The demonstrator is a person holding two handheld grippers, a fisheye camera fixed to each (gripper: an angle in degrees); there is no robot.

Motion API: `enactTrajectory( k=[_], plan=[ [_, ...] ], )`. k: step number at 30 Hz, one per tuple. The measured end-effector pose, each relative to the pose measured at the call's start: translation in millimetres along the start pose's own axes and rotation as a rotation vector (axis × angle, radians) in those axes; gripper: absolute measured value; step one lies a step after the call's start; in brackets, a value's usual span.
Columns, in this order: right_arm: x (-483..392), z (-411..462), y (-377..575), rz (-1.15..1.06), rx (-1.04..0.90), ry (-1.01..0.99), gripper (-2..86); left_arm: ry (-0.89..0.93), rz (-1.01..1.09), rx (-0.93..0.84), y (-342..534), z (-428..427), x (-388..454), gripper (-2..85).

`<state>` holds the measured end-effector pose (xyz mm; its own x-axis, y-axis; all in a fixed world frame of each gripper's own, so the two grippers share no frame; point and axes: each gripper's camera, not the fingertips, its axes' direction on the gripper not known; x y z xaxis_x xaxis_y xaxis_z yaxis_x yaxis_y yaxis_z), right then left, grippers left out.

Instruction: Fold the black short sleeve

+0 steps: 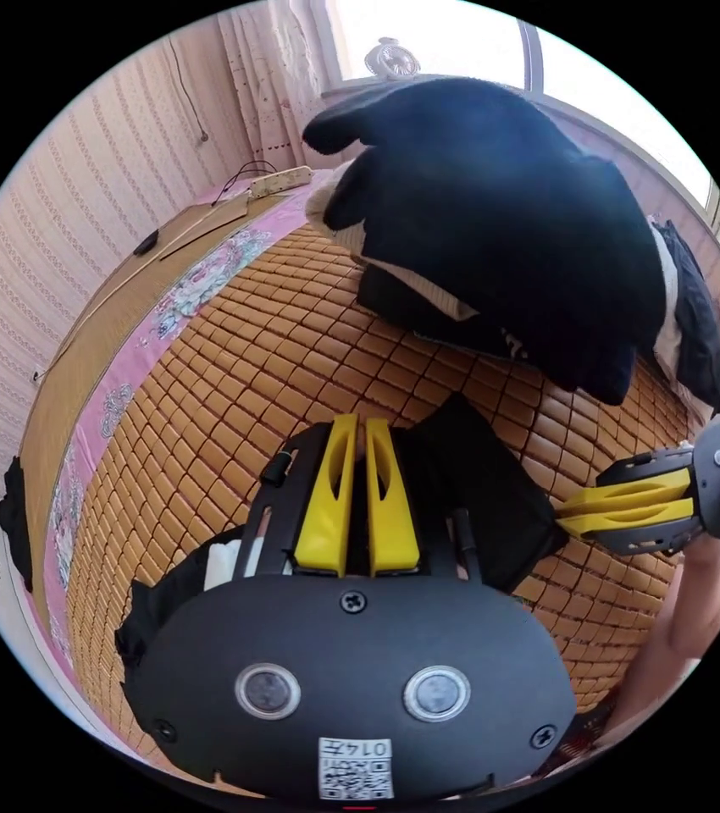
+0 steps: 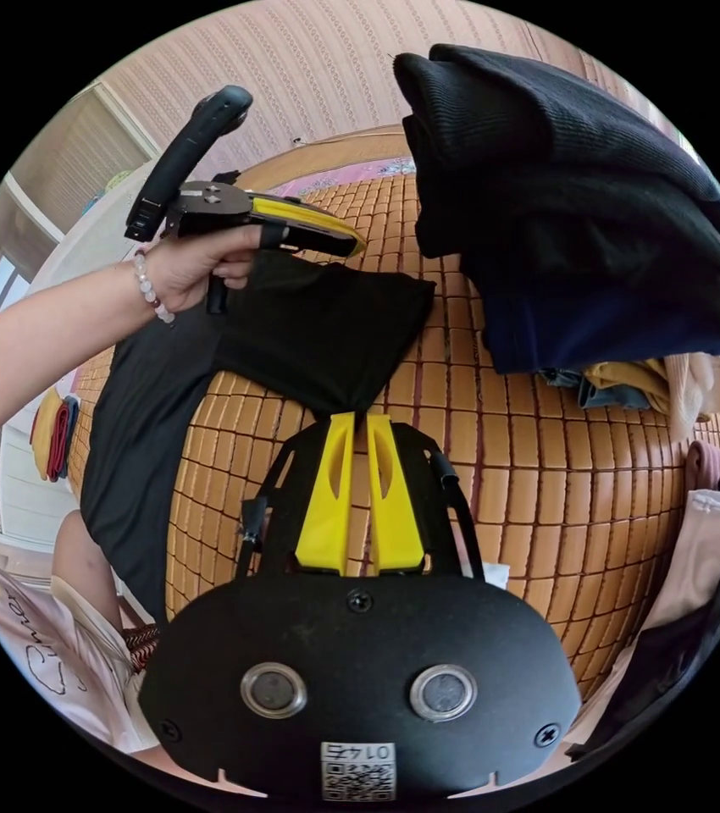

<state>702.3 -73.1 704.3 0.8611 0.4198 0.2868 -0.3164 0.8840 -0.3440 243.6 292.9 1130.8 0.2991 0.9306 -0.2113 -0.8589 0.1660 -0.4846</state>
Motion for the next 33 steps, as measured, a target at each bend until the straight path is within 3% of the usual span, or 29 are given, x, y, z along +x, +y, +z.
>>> enactTrajectory(
  k=[8,14,17,22,28,31,33],
  plan=[
    [-11,13,-8,0.021,0.001,-0.047,0.2,0.179,0.08,-0.079,-7,31,37,0.8],
    [-26,17,-12,-0.019,-0.013,-0.007,-0.1,0.182,0.028,-0.056,-2,32,25,-0.2],
    [-28,20,-13,-0.016,-0.011,-0.029,-0.2,0.211,-0.016,-0.07,8,26,12,3.6],
    [-41,26,-16,-0.028,-0.036,0.008,-0.4,0.167,0.001,-0.051,49,-33,-27,7.1],
    [-62,24,-7,-0.029,-0.069,0.148,-0.2,0.032,0.061,0.005,227,-156,-62,7.6],
    [-72,13,7,-0.008,-0.008,0.189,0.0,-0.04,-0.084,-0.035,359,-200,-73,7.4],
    [-91,2,15,-0.031,0.111,0.035,0.0,-0.094,-0.292,-0.082,463,-225,-86,7.3]
  ],
)
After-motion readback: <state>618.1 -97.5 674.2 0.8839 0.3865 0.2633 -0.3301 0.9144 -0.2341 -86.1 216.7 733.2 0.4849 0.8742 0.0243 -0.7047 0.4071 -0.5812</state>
